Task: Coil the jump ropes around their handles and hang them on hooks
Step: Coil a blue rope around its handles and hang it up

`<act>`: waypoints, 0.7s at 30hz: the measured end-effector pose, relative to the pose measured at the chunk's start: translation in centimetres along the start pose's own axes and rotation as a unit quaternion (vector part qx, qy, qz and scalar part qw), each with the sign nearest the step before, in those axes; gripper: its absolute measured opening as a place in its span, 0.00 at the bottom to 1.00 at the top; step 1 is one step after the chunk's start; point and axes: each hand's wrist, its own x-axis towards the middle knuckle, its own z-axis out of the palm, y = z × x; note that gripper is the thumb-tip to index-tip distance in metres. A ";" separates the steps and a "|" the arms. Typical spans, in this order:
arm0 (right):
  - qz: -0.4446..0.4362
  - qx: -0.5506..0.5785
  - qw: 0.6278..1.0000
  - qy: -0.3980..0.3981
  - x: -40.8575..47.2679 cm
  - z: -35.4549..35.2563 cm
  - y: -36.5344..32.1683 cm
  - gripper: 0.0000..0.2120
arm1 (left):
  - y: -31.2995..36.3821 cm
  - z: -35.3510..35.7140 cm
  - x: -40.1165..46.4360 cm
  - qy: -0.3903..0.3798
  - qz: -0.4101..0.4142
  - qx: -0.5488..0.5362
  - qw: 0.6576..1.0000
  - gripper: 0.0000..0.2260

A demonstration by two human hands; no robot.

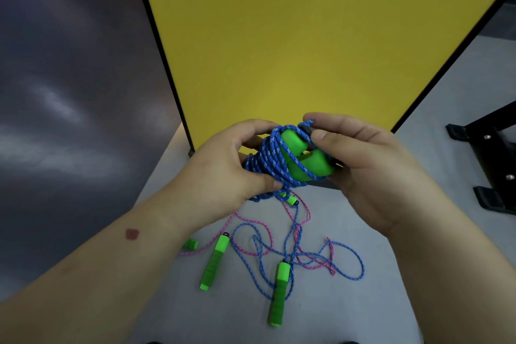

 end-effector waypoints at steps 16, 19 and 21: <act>-0.004 -0.173 0.985 0.013 -1.0 0.8 -0.9 0.09 | -0.2 -0.3 0.1 0.021 0.036 0.110 0.993 0.28; 0.020 -0.121 0.992 0.032 -0.8 0.9 -1.1 0.11 | -0.3 -0.4 0.1 0.044 0.011 0.142 0.989 0.36; 0.048 -0.085 0.992 0.078 -0.7 1.2 -0.8 0.11 | -0.2 -0.3 0.0 0.100 0.013 0.188 0.977 0.40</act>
